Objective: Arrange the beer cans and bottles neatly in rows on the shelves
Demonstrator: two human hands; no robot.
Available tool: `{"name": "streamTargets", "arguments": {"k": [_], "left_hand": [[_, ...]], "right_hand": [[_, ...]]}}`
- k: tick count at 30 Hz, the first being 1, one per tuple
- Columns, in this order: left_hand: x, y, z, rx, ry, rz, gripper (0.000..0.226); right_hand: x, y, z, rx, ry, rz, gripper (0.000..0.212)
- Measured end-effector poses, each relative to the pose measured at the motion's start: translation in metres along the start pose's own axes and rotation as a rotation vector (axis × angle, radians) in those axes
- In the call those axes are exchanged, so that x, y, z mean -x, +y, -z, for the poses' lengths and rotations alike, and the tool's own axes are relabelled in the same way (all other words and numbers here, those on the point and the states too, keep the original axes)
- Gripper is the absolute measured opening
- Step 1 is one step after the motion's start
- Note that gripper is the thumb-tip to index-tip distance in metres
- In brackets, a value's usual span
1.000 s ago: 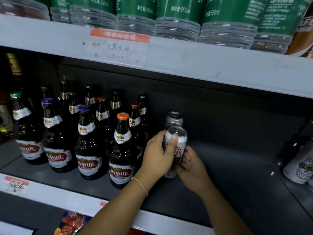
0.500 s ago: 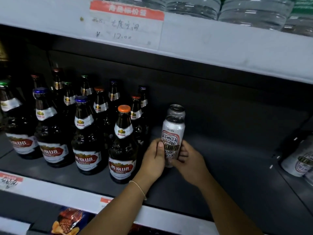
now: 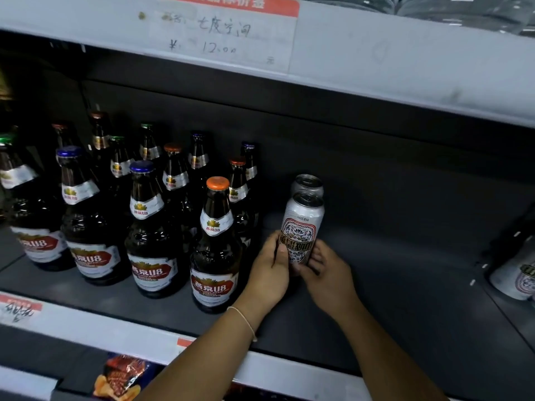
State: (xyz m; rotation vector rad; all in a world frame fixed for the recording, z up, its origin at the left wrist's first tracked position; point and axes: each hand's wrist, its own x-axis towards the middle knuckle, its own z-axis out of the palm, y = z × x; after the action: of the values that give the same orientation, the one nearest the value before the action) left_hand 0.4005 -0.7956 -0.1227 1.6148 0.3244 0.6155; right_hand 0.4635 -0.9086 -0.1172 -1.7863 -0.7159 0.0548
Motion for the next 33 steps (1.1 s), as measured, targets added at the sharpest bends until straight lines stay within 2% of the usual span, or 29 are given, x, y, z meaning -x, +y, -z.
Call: {"name": "streamTargets", "arguments": {"k": [15,33], "left_hand": [[-0.009,0.0,-0.003,0.303,0.052,0.199,0.035],[0.001,0.008,-0.001,0.137,0.023,0.122,0.033]], "right_hand": [[-0.002,0.011,-0.003,-0.007,-0.008,0.028,0.054],[0.002,0.007,-0.004,0.021,-0.006,-0.009,0.058]]}}
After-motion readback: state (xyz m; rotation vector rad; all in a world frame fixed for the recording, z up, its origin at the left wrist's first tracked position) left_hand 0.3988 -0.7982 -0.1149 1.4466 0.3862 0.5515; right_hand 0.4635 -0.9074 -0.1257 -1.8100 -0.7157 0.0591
